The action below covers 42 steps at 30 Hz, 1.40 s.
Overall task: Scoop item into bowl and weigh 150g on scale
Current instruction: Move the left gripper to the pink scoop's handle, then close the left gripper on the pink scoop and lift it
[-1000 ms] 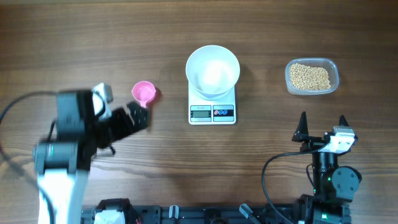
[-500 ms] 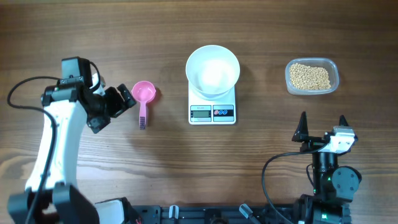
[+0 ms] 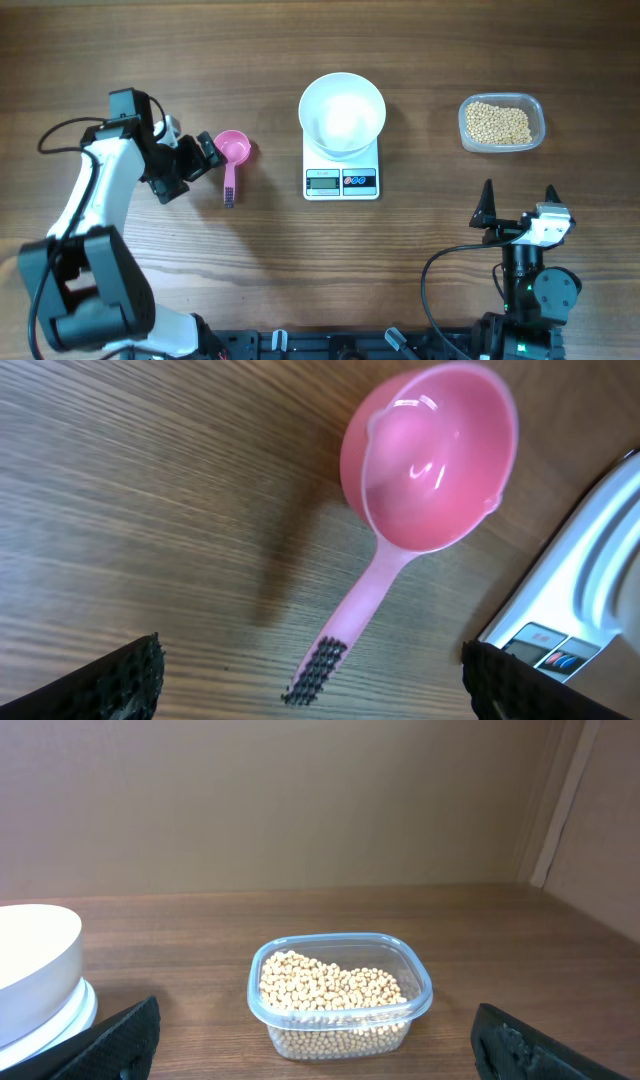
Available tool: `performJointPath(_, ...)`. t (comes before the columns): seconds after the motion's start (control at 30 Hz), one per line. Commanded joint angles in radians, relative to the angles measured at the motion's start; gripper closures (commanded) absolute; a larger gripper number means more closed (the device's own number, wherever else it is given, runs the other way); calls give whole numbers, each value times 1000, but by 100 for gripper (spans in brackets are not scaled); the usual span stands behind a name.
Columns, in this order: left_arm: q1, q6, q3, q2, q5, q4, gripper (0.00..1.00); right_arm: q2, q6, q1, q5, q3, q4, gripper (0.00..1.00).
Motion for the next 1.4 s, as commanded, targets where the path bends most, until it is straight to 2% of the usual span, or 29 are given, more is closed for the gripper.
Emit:
performJointPath(0.0, -1, 92, 14, 71, 82, 17, 0, -7, -12, 7, 10, -1, 5, 0)
performJointPath(0.23, -6, 105, 14, 145, 109, 81, 0, -7, -12, 7, 10, -1, 5, 0)
performJointPath(0.37, -24, 157, 14, 176, 212, 98, 0, -7, -12, 7, 10, -1, 5, 0)
performJointPath(0.47, -39, 157, 14, 197, 214, 108, 5, -7, -12, 7, 10, -1, 5, 0)
performJointPath(0.6, -40, 158, 14, 220, 210, 131, 6, -7, -12, 7, 10, -1, 5, 0)
performJointPath(0.67, -40, 157, 14, 227, 210, 145, 17, -7, -13, 7, 10, -1, 5, 0)
performJointPath(0.77, -40, 158, 14, 229, 210, 151, 25, -7, -12, 7, 10, -1, 5, 0)
performJointPath(0.87, -42, 158, 14, 231, 209, 151, 28, -7, -12, 7, 10, -1, 5, 0)
performJointPath(1.1, -45, 157, 14, 243, 206, 144, 44, -7, -12, 7, 10, -1, 5, 0)
performJointPath(1.27, -46, 157, 14, 253, 207, 141, 45, -7, -12, 7, 9, -1, 5, 0)
performJointPath(1.37, -46, 157, 14, 255, 206, 142, 53, -7, -12, 7, 10, -1, 5, 0)
